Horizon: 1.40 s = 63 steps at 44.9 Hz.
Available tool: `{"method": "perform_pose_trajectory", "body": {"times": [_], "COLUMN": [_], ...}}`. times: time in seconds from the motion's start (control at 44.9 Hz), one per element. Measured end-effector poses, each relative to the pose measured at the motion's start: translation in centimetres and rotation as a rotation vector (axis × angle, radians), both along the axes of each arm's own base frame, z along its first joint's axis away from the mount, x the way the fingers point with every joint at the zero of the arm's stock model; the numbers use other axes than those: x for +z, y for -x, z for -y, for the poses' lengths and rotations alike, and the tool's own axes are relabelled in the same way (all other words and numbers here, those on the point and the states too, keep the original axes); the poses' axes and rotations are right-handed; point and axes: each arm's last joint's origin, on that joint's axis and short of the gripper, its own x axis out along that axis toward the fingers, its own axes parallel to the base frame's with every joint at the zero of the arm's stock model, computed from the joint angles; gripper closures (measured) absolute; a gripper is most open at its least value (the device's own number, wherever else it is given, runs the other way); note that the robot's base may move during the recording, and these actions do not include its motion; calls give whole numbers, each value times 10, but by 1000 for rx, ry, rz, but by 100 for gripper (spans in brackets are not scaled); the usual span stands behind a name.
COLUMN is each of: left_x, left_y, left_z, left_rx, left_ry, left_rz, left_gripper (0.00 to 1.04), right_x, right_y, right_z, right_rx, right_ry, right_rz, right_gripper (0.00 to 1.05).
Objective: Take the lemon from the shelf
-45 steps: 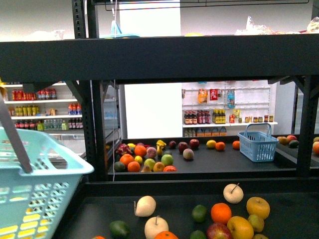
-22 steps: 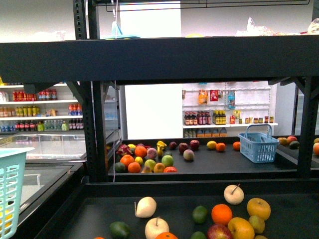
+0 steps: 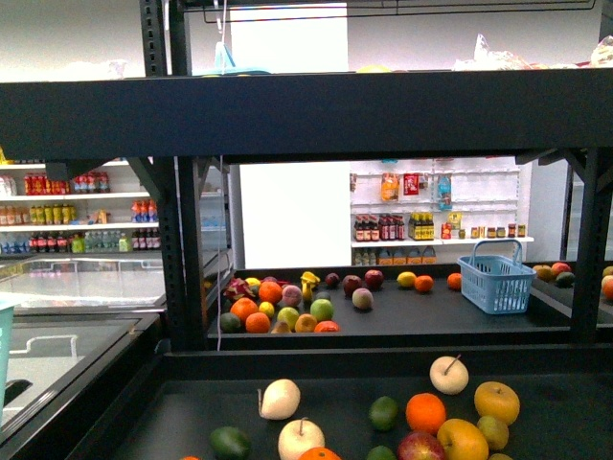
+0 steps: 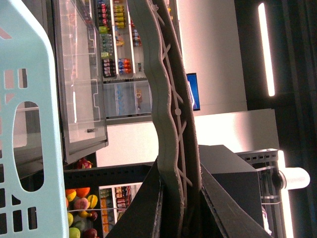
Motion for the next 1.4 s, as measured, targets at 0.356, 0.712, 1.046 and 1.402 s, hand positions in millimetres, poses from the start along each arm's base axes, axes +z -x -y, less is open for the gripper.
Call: {"method": "perform_pose_trajectory", "body": {"times": [0.356, 0.712, 1.046, 1.402], "left_x": [-41, -57, -37, -11], "left_y": [-18, -14, 6, 35], "left_z": [1, 1, -1, 6], "left_rx": [0, -11, -21, -39], "left_ry": [2, 7, -15, -47], "left_rz": [38, -11, -72, -266], "left_gripper": [93, 50, 8, 8], "right_x": [0, 0, 0, 0], "right_y": [0, 0, 0, 0], "right_z": [0, 0, 0, 0], "right_rx": [0, 0, 0, 0], "right_ry": [-1, -1, -1, -1], "right_rz": [-1, 0, 0, 0], "right_gripper": [8, 8, 8, 8]}}
